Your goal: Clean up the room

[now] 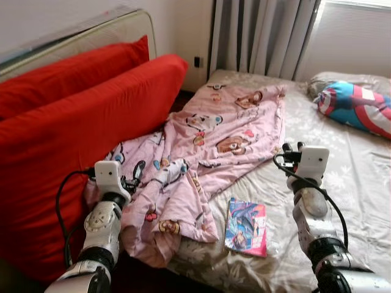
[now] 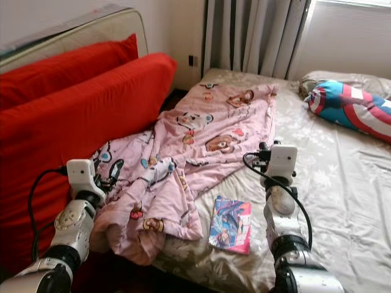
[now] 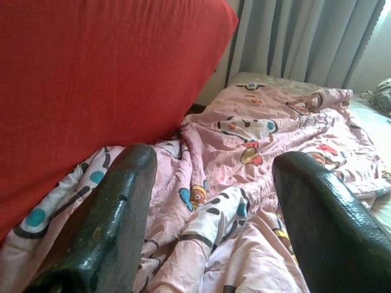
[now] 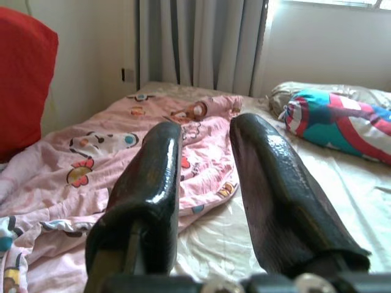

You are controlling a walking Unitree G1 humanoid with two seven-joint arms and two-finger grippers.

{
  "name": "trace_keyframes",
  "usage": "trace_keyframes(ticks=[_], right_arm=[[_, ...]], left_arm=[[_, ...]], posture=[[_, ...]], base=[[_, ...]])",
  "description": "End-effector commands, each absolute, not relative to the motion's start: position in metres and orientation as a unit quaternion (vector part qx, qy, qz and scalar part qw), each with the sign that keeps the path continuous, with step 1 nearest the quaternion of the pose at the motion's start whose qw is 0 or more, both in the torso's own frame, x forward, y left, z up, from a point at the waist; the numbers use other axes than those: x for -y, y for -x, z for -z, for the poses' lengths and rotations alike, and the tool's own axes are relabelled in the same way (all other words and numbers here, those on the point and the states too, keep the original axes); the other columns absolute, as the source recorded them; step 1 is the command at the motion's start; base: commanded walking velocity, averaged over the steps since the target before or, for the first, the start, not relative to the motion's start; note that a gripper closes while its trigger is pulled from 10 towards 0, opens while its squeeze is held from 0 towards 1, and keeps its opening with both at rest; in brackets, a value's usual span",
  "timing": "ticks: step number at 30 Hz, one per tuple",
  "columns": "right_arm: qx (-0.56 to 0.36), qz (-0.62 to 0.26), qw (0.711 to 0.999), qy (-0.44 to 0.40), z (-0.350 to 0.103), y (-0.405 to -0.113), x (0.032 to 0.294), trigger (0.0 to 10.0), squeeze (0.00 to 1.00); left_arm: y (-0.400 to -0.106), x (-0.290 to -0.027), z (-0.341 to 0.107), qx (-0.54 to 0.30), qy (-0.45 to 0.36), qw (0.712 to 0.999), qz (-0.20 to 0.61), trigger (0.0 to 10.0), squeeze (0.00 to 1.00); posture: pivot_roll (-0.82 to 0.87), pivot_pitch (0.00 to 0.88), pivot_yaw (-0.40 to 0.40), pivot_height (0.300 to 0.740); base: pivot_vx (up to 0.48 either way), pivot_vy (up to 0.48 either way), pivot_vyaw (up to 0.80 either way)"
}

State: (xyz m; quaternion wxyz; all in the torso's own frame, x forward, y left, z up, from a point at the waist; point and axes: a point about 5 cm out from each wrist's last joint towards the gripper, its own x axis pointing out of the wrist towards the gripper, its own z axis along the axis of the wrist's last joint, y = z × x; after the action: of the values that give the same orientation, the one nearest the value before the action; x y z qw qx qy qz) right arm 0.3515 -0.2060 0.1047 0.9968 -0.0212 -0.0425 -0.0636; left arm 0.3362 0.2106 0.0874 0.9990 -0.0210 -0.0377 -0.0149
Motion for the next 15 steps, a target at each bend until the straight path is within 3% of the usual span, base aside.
trace_keyframes(ticks=[1, 15], right_arm=[[0.045, 0.066, 0.997, 0.022, -0.1059, -0.3518, 0.2064, 10.0, 0.0], [0.037, 0.064, 0.997, 0.023, -0.1017, -0.3506, 0.2033, 10.0, 0.0]], left_arm=[[-0.3379, -0.2123, -0.0901, 0.039, 0.022, 0.999, 0.015, 10.0, 0.0], [-0.3373, -0.2138, -0.0895, 0.036, 0.025, 0.999, 0.018, 10.0, 0.0]], posture=[[0.03, 0.0, -0.012, 0.671], [0.03, 0.0, -0.007, 0.646]], base=[[0.0, 0.0, 0.0], [0.0, 0.0, 0.0]])
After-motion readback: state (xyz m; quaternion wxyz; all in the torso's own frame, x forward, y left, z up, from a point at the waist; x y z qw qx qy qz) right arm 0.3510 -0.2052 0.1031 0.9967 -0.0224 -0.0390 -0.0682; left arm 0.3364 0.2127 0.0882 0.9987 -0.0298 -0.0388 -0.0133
